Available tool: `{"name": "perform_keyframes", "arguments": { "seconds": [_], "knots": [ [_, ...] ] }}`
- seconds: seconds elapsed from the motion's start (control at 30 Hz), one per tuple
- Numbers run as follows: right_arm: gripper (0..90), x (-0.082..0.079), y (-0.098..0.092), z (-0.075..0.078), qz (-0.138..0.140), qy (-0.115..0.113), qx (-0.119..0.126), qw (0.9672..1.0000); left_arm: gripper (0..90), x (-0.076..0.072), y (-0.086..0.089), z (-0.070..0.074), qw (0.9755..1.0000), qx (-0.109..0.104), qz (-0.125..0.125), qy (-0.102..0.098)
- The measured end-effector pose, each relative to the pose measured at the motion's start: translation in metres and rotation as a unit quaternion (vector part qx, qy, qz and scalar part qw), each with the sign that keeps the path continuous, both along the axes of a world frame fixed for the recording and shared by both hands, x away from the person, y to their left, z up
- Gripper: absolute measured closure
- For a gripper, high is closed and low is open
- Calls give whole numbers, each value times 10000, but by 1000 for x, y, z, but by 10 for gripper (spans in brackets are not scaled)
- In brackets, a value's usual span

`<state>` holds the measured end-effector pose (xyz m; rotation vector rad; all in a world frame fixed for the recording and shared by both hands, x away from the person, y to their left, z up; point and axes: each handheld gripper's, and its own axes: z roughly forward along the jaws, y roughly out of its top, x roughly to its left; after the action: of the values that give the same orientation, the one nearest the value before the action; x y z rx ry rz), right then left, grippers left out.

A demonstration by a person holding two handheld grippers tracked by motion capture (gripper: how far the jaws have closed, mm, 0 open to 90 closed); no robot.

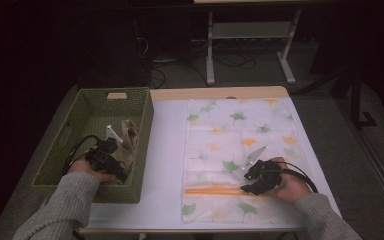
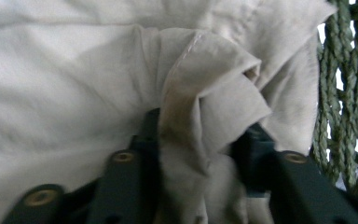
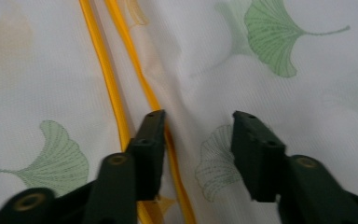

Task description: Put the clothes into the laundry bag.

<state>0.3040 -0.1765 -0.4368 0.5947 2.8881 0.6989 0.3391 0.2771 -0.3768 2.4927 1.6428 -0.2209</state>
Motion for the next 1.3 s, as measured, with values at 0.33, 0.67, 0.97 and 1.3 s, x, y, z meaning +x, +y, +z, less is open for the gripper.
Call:
{"name": "perform_keyframes", "arguments": {
  "seconds": [0.33,0.67,0.97,1.3],
  "knots": [
    [867,7,2,3,0,201,26,9998,790,-8,17,7,9981,-510,111,-336],
    [867,9,-3,26,-2,211,357,9991,795,-23,54,26,9822,-1630,587,-726],
    [865,13,-7,37,-52,230,514,9984,798,-35,77,39,9636,-2347,808,-991],
    [867,19,-10,46,-120,294,652,9974,799,-44,93,48,9468,-2837,929,-1198]
  ]
}}
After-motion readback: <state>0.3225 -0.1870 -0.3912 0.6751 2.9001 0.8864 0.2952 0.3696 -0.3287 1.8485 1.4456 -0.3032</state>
